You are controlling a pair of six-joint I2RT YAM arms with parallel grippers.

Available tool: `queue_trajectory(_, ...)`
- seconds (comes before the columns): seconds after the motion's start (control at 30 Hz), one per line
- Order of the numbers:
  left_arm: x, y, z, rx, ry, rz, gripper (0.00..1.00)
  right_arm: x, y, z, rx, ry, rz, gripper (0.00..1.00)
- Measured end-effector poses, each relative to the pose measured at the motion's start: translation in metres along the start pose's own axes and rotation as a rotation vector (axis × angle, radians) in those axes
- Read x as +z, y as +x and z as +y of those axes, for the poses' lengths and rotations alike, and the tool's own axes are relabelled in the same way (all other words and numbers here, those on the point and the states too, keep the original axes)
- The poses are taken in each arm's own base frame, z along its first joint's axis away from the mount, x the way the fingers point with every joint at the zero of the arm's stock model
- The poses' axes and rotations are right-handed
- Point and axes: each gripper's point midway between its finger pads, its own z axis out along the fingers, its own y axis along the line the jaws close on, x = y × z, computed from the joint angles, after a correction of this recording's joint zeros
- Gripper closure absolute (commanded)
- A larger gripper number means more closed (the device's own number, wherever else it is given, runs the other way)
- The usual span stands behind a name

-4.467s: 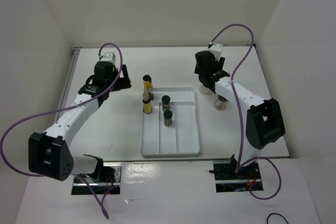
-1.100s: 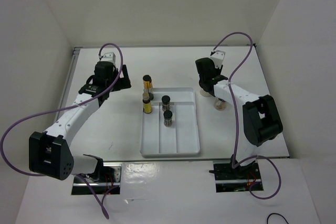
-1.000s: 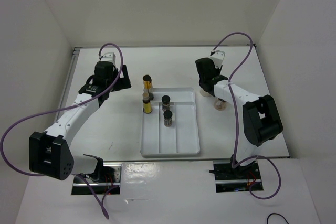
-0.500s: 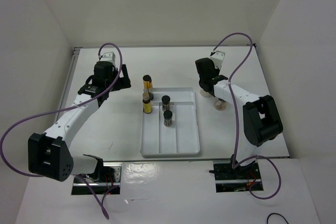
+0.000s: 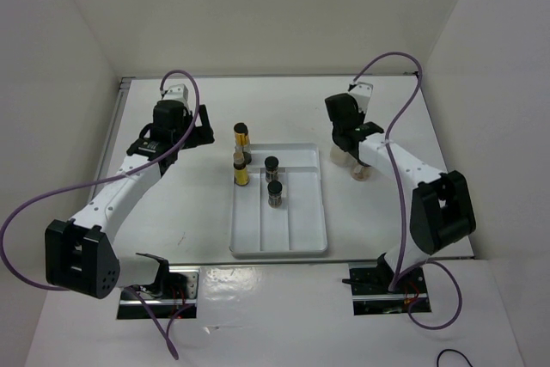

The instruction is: Organize the condiment bottles

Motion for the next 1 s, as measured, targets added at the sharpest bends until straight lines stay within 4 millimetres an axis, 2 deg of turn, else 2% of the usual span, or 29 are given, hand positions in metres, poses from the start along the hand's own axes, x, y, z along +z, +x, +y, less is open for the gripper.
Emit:
queue_trajectory(0.17,0.000,0.000,0.000,0.000,0.000,0.001,0.00,-0.027,-0.022,0.003,0.022,-0.051,-0.049,1.00)
queue_trajectory(0.4,0.000,0.001,-0.001,0.000,0.008,0.005,0.00,-0.075,-0.036,0.032,-0.001,-0.192,-0.105,1.00)
queue_trajectory(0.57,-0.002,0.000,-0.002,-0.001,0.012,-0.001,0.00,-0.104,-0.021,0.061,-0.055,-0.291,-0.092,1.00)
queue_trajectory(0.7,-0.004,-0.003,-0.002,-0.002,0.015,-0.011,0.00,-0.118,-0.005,0.072,-0.095,-0.331,-0.061,1.00)
queue_trajectory(1.0,-0.006,-0.004,-0.003,-0.003,0.017,-0.016,0.00,-0.123,0.018,0.075,-0.102,-0.351,-0.002,1.00)
